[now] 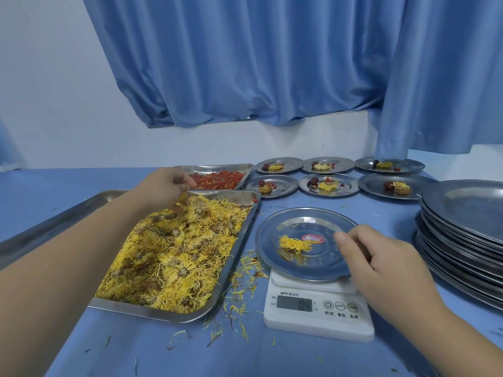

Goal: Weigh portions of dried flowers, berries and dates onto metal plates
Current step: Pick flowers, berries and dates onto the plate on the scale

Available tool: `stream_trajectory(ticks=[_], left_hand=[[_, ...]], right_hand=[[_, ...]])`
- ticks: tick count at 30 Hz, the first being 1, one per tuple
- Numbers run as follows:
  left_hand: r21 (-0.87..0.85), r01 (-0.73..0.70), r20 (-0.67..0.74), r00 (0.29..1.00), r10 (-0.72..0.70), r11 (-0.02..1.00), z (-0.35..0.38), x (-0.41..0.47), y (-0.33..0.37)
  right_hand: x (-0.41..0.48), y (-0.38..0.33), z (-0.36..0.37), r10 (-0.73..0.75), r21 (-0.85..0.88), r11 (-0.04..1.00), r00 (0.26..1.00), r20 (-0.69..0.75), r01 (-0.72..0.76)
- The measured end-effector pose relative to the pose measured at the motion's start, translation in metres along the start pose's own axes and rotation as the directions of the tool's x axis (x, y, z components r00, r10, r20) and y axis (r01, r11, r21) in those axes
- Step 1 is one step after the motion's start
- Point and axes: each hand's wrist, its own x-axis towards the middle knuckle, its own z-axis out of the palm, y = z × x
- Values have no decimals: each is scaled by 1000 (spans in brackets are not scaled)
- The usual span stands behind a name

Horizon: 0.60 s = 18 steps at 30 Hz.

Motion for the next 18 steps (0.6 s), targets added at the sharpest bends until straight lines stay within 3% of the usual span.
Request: stream_trajectory(ticks=[5,9,18], left_hand=[[-85,-17,-45,999,14,996,0,-5,10],[-507,49,84,996,-7,860,6,-16,37],[-487,-32,255,950,177,873,55,-48,107]], right_hand=[[0,0,0,-15,-6,1000,1000,-2,15],[1,1,0,-20,3,1000,999,-30,20],[7,10,-3,20,18,1000,997,-78,-19]])
